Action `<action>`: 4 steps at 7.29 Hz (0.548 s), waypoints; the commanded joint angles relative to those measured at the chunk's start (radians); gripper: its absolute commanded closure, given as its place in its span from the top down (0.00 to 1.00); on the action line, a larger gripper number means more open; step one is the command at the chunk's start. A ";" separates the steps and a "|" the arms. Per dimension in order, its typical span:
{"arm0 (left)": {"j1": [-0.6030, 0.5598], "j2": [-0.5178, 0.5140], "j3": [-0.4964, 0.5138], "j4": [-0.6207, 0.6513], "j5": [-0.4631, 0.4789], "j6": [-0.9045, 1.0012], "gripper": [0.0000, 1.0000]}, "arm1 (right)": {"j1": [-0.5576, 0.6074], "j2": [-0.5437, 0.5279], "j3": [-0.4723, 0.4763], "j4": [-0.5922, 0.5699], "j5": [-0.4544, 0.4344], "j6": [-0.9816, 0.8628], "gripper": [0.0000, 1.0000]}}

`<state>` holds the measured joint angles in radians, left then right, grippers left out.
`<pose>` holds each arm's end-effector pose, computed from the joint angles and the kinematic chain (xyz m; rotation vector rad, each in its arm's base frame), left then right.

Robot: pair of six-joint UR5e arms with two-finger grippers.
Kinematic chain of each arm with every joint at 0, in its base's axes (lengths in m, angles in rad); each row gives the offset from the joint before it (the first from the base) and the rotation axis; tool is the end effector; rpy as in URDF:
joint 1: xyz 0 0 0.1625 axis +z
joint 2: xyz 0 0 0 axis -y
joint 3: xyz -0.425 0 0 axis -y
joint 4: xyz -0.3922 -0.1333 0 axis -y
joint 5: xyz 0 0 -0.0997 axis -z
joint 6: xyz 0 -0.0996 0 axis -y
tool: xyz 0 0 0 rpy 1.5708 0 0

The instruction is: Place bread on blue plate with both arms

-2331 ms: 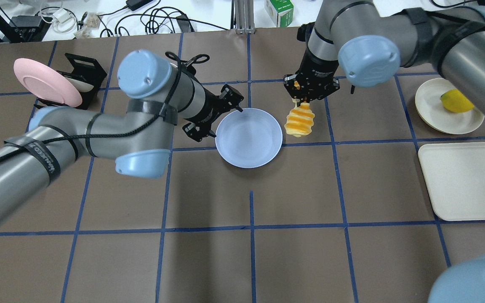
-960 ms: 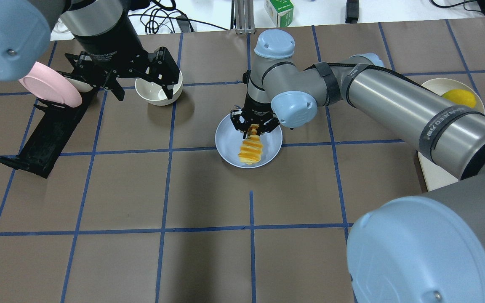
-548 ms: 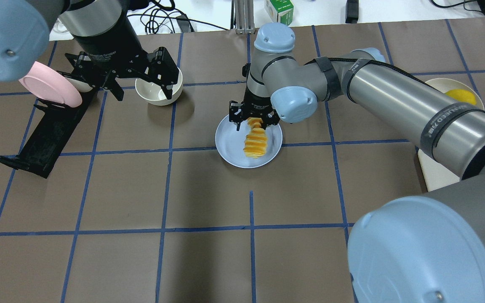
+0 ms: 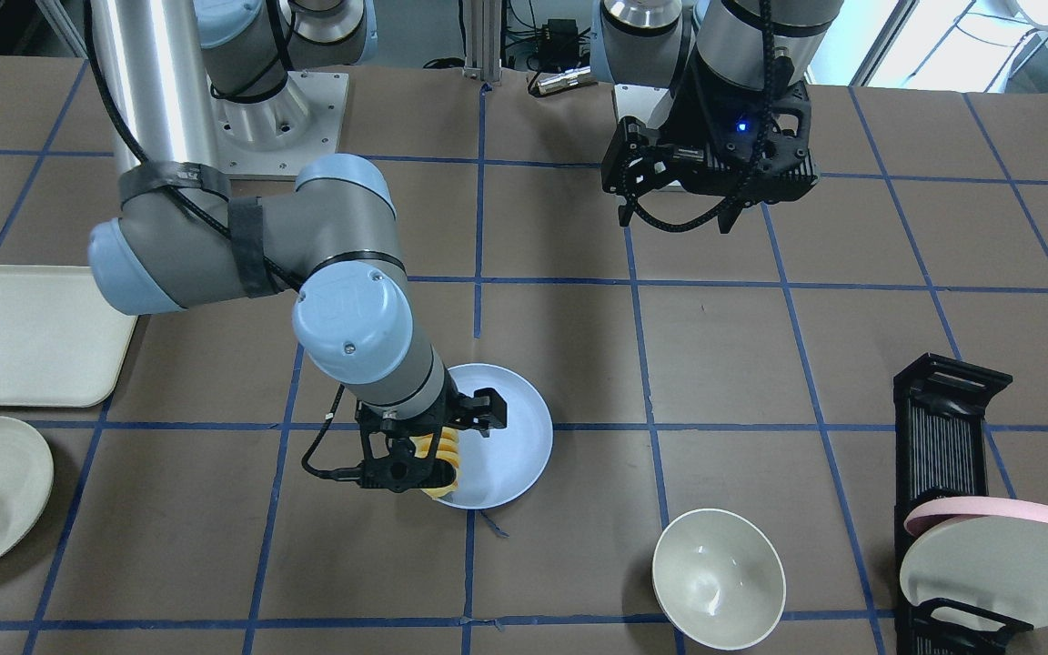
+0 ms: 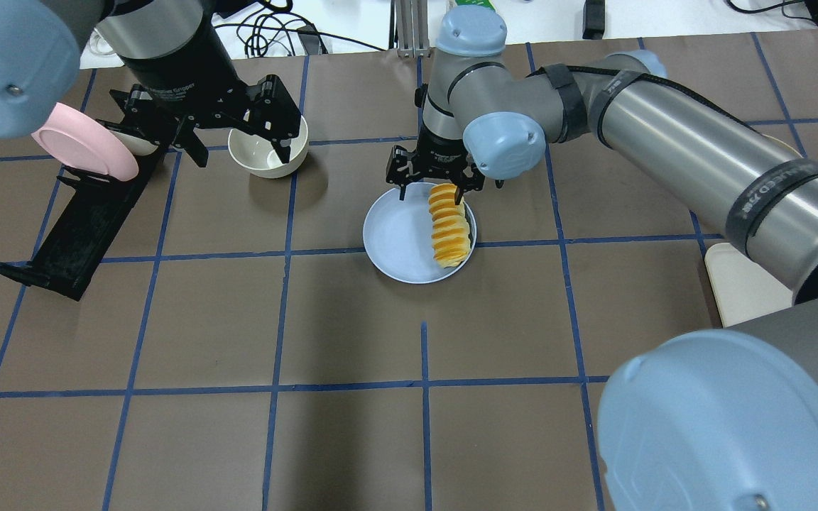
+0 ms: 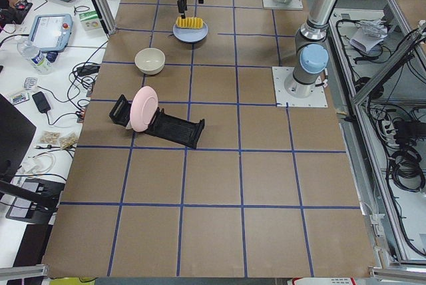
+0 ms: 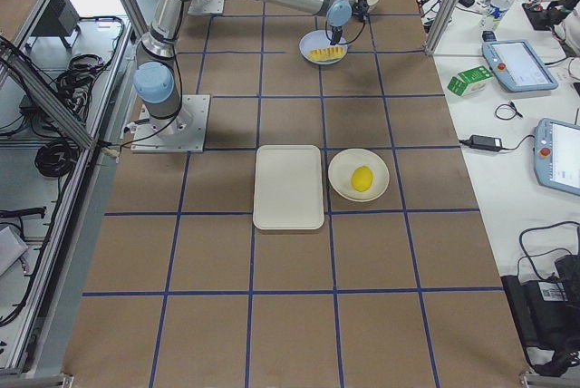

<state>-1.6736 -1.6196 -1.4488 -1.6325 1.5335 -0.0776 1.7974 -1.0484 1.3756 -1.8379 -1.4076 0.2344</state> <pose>-0.1889 -0.4960 0.5173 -0.0394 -3.1031 0.0125 0.2978 -0.6262 0.3007 0.0190 2.9930 0.1435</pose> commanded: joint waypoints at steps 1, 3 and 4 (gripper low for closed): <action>0.006 -0.002 -0.001 0.020 0.000 0.001 1.00 | -0.126 -0.103 -0.090 0.211 -0.095 -0.197 1.00; 0.005 0.001 -0.002 0.031 -0.001 0.002 1.00 | -0.176 -0.240 -0.089 0.288 -0.137 -0.275 1.00; 0.000 -0.002 -0.001 0.033 -0.004 -0.002 1.00 | -0.173 -0.302 -0.067 0.317 -0.137 -0.267 1.00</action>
<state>-1.6696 -1.6198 -1.4505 -1.6030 1.5321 -0.0759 1.6335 -1.2716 1.2942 -1.5636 -1.5307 -0.0124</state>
